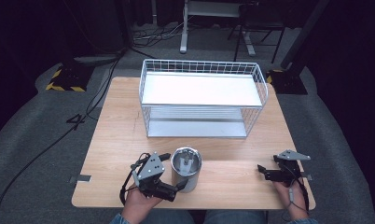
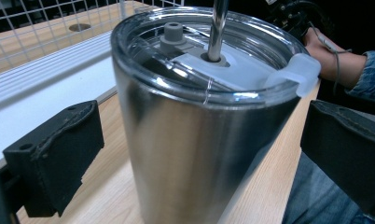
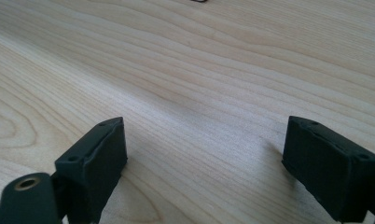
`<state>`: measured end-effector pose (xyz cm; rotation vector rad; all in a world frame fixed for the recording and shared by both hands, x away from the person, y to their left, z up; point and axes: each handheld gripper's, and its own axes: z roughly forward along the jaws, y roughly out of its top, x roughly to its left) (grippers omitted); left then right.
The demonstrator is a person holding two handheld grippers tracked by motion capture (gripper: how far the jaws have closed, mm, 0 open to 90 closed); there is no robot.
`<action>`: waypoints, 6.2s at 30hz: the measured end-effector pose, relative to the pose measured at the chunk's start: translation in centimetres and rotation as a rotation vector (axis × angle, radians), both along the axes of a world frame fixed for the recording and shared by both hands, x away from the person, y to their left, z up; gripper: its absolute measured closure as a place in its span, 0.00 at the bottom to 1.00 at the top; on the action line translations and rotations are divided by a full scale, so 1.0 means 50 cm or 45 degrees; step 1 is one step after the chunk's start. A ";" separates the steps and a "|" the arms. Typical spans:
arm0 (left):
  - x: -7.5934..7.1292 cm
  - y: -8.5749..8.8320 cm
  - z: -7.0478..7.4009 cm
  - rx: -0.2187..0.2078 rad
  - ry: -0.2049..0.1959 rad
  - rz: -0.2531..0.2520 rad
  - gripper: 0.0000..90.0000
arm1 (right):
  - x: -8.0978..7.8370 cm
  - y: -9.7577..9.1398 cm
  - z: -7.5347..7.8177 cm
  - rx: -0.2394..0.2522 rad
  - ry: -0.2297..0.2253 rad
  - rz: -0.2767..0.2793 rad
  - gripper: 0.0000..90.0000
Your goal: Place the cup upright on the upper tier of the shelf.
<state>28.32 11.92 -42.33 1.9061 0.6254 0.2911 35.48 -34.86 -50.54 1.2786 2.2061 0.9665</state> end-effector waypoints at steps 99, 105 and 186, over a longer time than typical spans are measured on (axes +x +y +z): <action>0.125 0.016 0.227 -0.081 -0.055 -0.042 0.04 | -0.002 0.002 0.000 0.005 -0.003 0.026 0.18; 0.148 0.018 0.258 -0.120 -0.042 -0.043 0.04 | -0.002 0.002 0.000 0.003 -0.004 0.028 0.18; 0.486 -0.148 0.397 -0.165 -0.078 0.425 0.04 | -0.003 0.001 0.001 0.016 -0.001 0.034 0.21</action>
